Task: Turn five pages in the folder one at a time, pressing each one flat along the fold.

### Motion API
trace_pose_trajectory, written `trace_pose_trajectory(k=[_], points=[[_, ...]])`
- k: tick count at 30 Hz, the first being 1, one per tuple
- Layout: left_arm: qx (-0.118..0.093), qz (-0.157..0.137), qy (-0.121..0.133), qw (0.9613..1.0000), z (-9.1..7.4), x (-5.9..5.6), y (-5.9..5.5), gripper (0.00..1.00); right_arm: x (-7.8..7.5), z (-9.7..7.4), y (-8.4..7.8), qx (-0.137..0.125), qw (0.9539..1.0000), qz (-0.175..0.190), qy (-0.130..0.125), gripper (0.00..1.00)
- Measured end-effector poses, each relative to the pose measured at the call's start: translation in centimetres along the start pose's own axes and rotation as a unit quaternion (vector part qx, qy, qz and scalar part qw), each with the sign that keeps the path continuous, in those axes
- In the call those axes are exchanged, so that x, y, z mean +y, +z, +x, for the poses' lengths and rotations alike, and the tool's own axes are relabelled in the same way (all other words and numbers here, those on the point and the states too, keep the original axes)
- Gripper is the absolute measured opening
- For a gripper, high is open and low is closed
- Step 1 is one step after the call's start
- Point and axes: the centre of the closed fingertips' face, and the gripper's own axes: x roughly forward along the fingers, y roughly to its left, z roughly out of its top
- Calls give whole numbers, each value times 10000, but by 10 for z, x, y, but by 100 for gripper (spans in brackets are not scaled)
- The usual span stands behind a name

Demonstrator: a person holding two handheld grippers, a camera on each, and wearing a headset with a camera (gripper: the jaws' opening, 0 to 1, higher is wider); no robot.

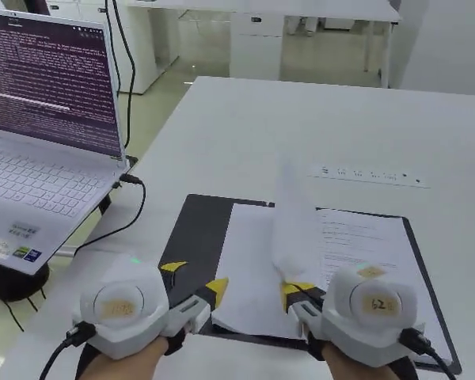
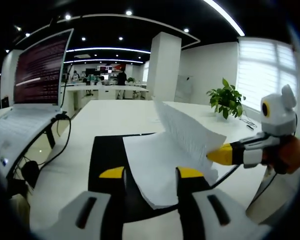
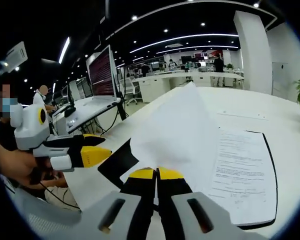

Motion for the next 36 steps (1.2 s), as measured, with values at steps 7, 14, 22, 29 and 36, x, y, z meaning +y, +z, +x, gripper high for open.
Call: trace_pose_trajectory(k=[7,14,22,29,36], points=[[33,-45,105,9999,-5,9,-3,38,20,23,-18,402,9987,-200,240,0],[92,-90,192,9997,-7,19,-8,38,29,43,-43,845,9943,-534,370,0],[281,-73,182,9994,-2,20,-19,38,28,58,-65,1203,9893,-723,389,0],[411,-83,94,9991,8,13,-26,38,25,65,-83,1411,9857,-829,402,0],[519,18,-167,9985,32,-6,-28,38,28,63,-88,1303,9872,-788,485,2]])
